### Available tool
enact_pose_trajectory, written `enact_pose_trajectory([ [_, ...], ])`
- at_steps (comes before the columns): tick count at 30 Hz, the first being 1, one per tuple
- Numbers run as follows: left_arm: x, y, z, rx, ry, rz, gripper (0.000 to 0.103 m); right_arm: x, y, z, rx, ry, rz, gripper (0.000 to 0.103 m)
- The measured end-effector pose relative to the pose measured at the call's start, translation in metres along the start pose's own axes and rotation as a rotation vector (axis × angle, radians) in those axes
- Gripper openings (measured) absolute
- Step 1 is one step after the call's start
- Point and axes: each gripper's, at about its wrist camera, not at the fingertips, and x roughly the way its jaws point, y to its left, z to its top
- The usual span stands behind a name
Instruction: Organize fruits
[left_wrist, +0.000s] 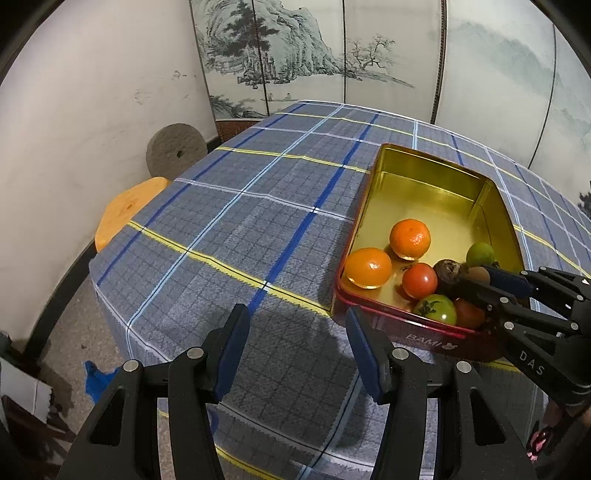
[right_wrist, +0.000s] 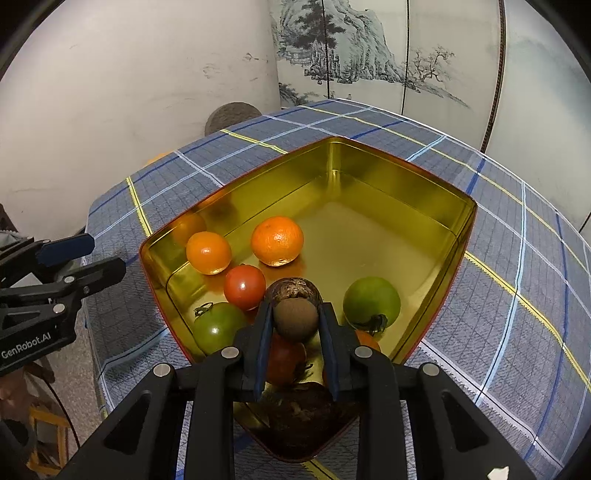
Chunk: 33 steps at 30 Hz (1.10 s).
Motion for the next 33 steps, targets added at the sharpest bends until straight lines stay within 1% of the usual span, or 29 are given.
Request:
enact_pose_trajectory([
  [1,0.0,-0.001,0.0,0.0,-0.001,0.001,0.055,0.0,0.0,0.0,0.001,-0.001,0.0,0.024],
  [3,0.0,0.0,0.0,0.0,0.001,-0.002,0.055,-0.001,0.0,0.0,0.002,-0.004,0.0,0.028],
  [5,-0.001,-0.002,-0.001,0.001,0.002,-0.003,0.055,-0.003,0.0,0.0,0.006,-0.01,-0.004,0.035],
  [6,-0.001,-0.003,-0.002,0.004,0.003,-0.002,0.055,-0.005,0.0,-0.001,0.007,-0.012,-0.005,0.036],
  [9,-0.002,-0.005,-0.002,0.006,0.002,-0.005,0.055,-0.01,-0.001,-0.001,0.021,-0.02,-0.003,0.044],
  [11,-0.005,-0.007,-0.003,0.007,0.001,-0.003,0.055,-0.016,-0.001,-0.003,0.026,-0.029,-0.002,0.056],
  [12,-0.006,-0.008,-0.003,0.007,-0.001,-0.004,0.055,-0.02,0.0,-0.003,0.027,-0.036,-0.007,0.059],
  [14,-0.008,-0.009,-0.003,0.009,-0.002,-0.005,0.055,-0.027,0.002,-0.005,0.025,-0.052,-0.015,0.068],
  [15,-0.009,-0.01,-0.003,0.01,-0.003,-0.006,0.056,-0.03,0.002,-0.005,0.024,-0.055,-0.019,0.071],
  [17,-0.01,-0.012,-0.002,0.013,-0.006,-0.006,0.055,-0.038,0.003,-0.007,0.027,-0.061,-0.033,0.088],
  [19,-0.012,-0.014,-0.002,0.017,-0.008,-0.003,0.056,-0.044,0.004,-0.01,0.032,-0.065,-0.055,0.094],
  [23,-0.013,-0.017,-0.002,0.02,-0.008,-0.009,0.055,-0.053,0.003,-0.019,0.038,-0.054,-0.103,0.099],
  [28,-0.017,-0.027,-0.004,0.042,-0.008,-0.011,0.056,-0.057,-0.001,-0.029,0.061,-0.029,-0.129,0.1],
  [33,-0.022,-0.035,-0.005,0.058,-0.006,-0.021,0.056,-0.056,-0.004,-0.036,0.088,-0.01,-0.129,0.101],
])
